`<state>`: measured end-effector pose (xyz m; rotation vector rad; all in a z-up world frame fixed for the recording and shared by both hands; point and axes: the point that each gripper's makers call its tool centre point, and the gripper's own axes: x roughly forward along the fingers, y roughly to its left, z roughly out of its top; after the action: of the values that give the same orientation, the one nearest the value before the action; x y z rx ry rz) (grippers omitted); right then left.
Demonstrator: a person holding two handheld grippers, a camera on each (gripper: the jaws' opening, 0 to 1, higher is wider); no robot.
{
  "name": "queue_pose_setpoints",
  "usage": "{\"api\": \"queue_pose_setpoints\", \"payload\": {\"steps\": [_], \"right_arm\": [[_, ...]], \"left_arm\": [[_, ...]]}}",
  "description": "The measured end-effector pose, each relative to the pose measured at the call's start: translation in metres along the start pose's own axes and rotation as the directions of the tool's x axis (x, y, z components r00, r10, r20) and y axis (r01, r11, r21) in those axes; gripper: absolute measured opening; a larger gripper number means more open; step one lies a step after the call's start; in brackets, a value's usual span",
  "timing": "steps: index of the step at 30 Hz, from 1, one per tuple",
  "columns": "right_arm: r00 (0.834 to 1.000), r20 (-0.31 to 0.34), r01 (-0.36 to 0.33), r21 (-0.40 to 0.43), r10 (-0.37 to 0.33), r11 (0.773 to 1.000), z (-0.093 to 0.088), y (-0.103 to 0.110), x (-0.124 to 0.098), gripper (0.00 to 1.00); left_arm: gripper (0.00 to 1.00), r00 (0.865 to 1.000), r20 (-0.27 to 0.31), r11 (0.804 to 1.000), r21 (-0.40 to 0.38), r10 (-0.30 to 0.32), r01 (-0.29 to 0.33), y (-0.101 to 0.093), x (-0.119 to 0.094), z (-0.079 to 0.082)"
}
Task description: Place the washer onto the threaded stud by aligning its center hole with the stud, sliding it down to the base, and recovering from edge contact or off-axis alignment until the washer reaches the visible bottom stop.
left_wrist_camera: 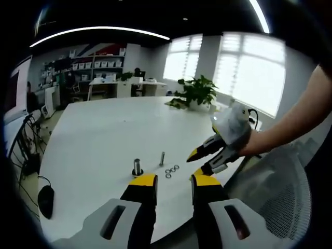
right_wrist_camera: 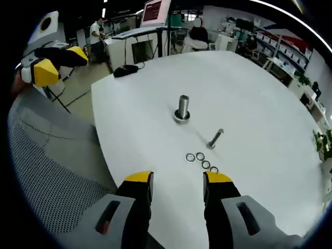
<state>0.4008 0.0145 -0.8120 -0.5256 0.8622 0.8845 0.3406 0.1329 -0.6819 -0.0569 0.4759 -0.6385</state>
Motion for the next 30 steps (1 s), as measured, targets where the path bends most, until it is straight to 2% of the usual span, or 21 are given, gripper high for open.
{"api": "queue_pose_setpoints", "payload": {"steps": [6, 13, 14, 15, 16, 23, 26, 30], "right_arm": [[1.000, -0.022, -0.017, 0.022, 0.018, 1.000, 0.000, 0.001, 0.010, 0.40], [0.998, -0.056, -0.033, -0.017, 0.032, 0.999, 0.001, 0.006, 0.022, 0.40], [0.998, -0.056, -0.027, 0.002, 0.027, 1.000, 0.001, 0.005, 0.024, 0.40], [0.999, -0.046, -0.015, 0.068, 0.018, 0.998, 0.001, 0.006, 0.026, 0.40], [0.999, -0.044, -0.015, 0.092, 0.019, 0.996, 0.000, 0.007, 0.028, 0.40], [0.998, -0.067, -0.015, 0.085, 0.021, 0.996, -0.004, 0.011, 0.036, 0.40], [0.998, -0.061, -0.013, 0.117, 0.020, 0.993, -0.002, 0.009, 0.037, 0.40], [0.997, -0.075, -0.011, 0.117, 0.020, 0.993, -0.003, 0.009, 0.041, 0.40]], "left_arm": [[0.24, 1.000, -0.008, 1.000, 0.000, 0.002, -0.002, 0.000, 0.001, -0.001], [0.24, 1.000, -0.016, 1.000, 0.002, -0.005, 0.005, -0.001, 0.001, -0.002], [0.24, 1.000, -0.018, 1.000, 0.003, -0.004, 0.004, -0.001, 0.002, -0.002], [0.24, 1.000, -0.020, 1.000, 0.004, -0.005, 0.005, -0.001, 0.002, -0.002], [0.24, 1.000, -0.021, 1.000, 0.005, -0.004, 0.004, -0.001, 0.002, -0.002], [0.24, 1.000, -0.024, 1.000, 0.001, -0.007, 0.007, -0.001, 0.002, -0.004], [0.24, 1.000, -0.022, 1.000, -0.002, -0.005, 0.005, 0.000, 0.002, -0.003], [0.24, 1.000, -0.021, 1.000, -0.004, -0.009, 0.009, -0.001, 0.001, -0.003]]}}
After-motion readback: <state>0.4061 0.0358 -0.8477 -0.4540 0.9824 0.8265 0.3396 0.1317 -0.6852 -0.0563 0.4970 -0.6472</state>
